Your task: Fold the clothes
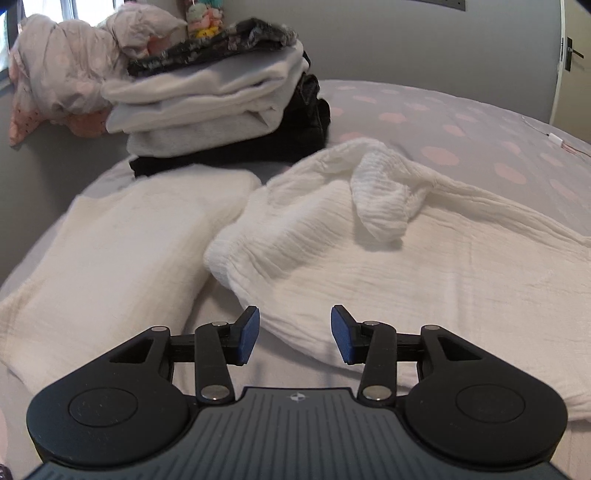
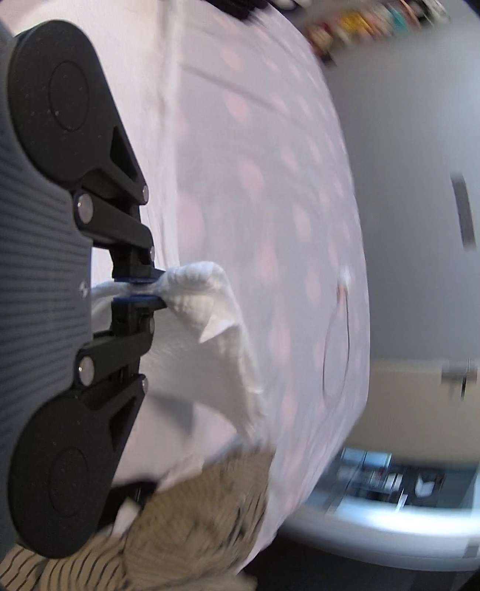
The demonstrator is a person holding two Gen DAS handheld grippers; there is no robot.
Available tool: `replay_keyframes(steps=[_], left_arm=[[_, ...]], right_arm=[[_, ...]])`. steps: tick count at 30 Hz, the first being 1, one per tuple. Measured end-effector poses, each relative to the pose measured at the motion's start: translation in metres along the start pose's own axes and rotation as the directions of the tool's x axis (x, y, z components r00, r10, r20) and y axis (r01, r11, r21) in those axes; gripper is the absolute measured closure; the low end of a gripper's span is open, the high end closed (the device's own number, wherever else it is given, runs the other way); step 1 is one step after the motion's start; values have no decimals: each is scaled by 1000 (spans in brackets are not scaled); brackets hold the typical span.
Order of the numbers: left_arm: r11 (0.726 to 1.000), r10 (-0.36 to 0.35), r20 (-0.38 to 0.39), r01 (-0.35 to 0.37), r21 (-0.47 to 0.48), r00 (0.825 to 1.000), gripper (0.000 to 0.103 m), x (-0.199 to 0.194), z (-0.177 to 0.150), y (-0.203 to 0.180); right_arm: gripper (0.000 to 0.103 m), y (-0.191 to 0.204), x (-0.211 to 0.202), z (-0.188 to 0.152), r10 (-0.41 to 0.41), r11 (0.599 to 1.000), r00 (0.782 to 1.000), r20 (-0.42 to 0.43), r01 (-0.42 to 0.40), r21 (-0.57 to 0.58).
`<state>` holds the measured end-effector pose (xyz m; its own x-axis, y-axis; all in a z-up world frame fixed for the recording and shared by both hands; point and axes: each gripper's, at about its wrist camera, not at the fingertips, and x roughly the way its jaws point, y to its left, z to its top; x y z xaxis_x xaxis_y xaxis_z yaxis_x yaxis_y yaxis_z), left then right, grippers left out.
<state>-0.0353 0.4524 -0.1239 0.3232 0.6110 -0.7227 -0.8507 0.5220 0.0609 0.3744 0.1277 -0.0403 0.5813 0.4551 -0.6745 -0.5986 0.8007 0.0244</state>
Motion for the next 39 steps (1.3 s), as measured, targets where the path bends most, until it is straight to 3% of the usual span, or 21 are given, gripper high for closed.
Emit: replay_keyframes(steps=[5,11,16,25,31,33,37,39], left_arm=[[999,-33,-21,33,-5,999,53,1,-4,4],[999,-51,-16,52,2,999,53,-1,-5,5],[998,-67,-26,67,-11,997,53,2,-6,7],[997,-80,-32,80,-16,996,53,4,-7,9],[996,-84,-38,83,-11,996,53,2,-7,10],[996,-87,-37,87,-16,995,53,1,-6,11],[996,-91,-37,90,-21,995,53,0,-5,12],[996,-92,-37,92,-20,995,53,0,-5,12]], right_arm=[[95,82,16,-28,90,972,989,-116,-113,-206],[95,147,45,-87,49,895,953,-298,-174,-410],[91,162,46,-108,-12,837,953,-303,-156,-524],[70,182,36,-103,-29,789,939,-342,-188,-585],[61,182,19,-95,-1,798,932,-363,-218,-562],[50,177,8,-86,16,809,934,-357,-222,-544],[47,155,-9,-64,31,859,942,-334,-196,-473],[50,139,-14,-54,23,889,947,-320,-165,-427]])
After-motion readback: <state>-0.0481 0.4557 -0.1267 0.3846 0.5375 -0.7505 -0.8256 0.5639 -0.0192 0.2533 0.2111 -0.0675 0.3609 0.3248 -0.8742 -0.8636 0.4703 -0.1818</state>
